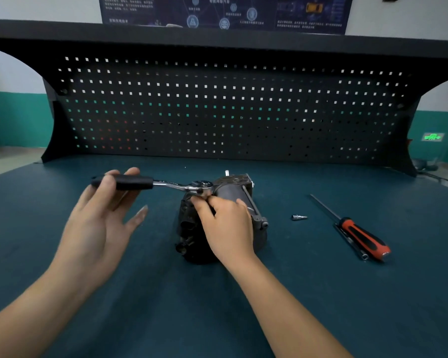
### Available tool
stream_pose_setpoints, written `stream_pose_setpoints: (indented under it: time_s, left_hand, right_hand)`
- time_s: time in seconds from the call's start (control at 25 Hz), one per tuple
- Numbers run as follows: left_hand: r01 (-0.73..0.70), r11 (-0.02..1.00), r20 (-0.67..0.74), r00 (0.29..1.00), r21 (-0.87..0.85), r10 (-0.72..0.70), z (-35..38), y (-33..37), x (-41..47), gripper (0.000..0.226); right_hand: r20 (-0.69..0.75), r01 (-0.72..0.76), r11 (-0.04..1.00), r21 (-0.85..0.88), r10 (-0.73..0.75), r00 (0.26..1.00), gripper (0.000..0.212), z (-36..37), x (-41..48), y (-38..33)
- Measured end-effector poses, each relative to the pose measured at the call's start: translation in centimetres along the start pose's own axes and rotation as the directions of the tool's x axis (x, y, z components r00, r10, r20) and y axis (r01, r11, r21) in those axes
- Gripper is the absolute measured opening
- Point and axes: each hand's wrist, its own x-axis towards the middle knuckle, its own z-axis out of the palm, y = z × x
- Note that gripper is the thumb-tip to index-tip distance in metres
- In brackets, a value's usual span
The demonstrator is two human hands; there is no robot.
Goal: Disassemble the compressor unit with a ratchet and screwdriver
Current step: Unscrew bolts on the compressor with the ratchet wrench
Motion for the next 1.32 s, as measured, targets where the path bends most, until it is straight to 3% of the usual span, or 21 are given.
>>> stream_pose_setpoints:
  time_s: [0.12,0.28,0.4,0.48,0.6,0.68,0.84,0.88,0.96,1.04,1.08,1.2,1.28,1.32]
  left_hand:
    - [-0.236,0.939,0.081,0.972,0.251,0.222,0.4,-0.3,-4.7,0.034]
    - [-0.287,0.914,0.129,0.957,0.287,0.260,0.6,-0.8,-5.8,0.044]
    - [-0.215,0.956,0.086,0.976,0.198,0.202,-1.0,-0.2,-3.6,0.036]
    - [-0.086,0.990,0.028,0.996,0.116,0.083,-1.5,-0.2,-0.6,0.011]
    - [0.200,0.977,0.002,0.980,0.071,-0.200,0.1,-0.5,4.3,0.018]
    - [0.232,0.972,0.005,0.973,0.041,-0.233,1.4,-0.9,5.5,0.019]
    - [-0.142,0.983,0.027,0.990,0.113,0.140,1.0,0.4,2.0,0.011]
    - [-0.247,0.952,0.075,0.968,0.182,0.237,0.7,0.8,0.3,0.005]
    - [-0.459,0.815,0.251,0.886,0.355,0.390,1.1,0.8,-3.2,0.016]
    - [-0.591,0.687,0.415,0.800,0.422,0.433,2.1,0.2,-5.6,0.026]
    - [-0.612,0.672,0.448,0.781,0.417,0.435,2.4,-0.1,-6.1,0.028]
    - [-0.568,0.741,0.329,0.819,0.357,0.470,1.6,-0.4,-5.0,0.020]
    - [-0.389,0.881,0.087,0.921,0.270,0.380,0.2,-0.3,-2.9,0.010]
    - [-0.251,0.952,0.008,0.967,0.174,0.254,-0.5,-0.3,-1.5,0.007]
  right_hand:
    - [0.037,-0.021,0.999,0.036,0.020,0.999,0.041,-0.3,-0.1,0.0]
    - [-0.006,-0.041,0.988,0.148,0.042,0.999,0.037,-0.2,-0.1,-0.1]
    - [-0.062,-0.001,0.977,0.212,0.015,0.998,0.029,-0.1,-0.3,-0.1]
    - [-0.064,0.018,0.975,0.222,-0.003,0.998,0.024,-0.1,-0.2,0.0]
    - [-0.053,0.046,0.978,0.203,-0.036,0.998,0.023,-0.2,-0.1,0.0]
    - [-0.043,0.039,0.982,0.183,-0.032,0.999,0.026,-0.2,-0.1,0.2]
    - [-0.027,-0.007,0.990,0.143,0.011,1.000,0.033,-0.3,0.0,0.4]
    - [-0.010,-0.017,0.990,0.138,0.018,1.000,0.034,-0.4,0.0,0.4]
    - [0.027,-0.025,0.991,0.130,0.021,0.999,0.034,-0.6,0.0,0.4]
    - [0.038,-0.035,0.990,0.136,0.030,0.999,0.037,-0.8,0.0,0.2]
    - [0.037,-0.046,0.987,0.151,0.041,0.998,0.040,-0.9,0.0,0.1]
    - [0.059,-0.059,0.983,0.173,0.049,0.997,0.033,-1.1,0.2,0.5]
    - [0.089,-0.028,0.982,0.188,0.012,0.996,0.029,-1.3,0.2,0.7]
    - [0.098,-0.009,0.981,0.193,-0.010,0.995,0.028,-1.3,0.2,0.7]
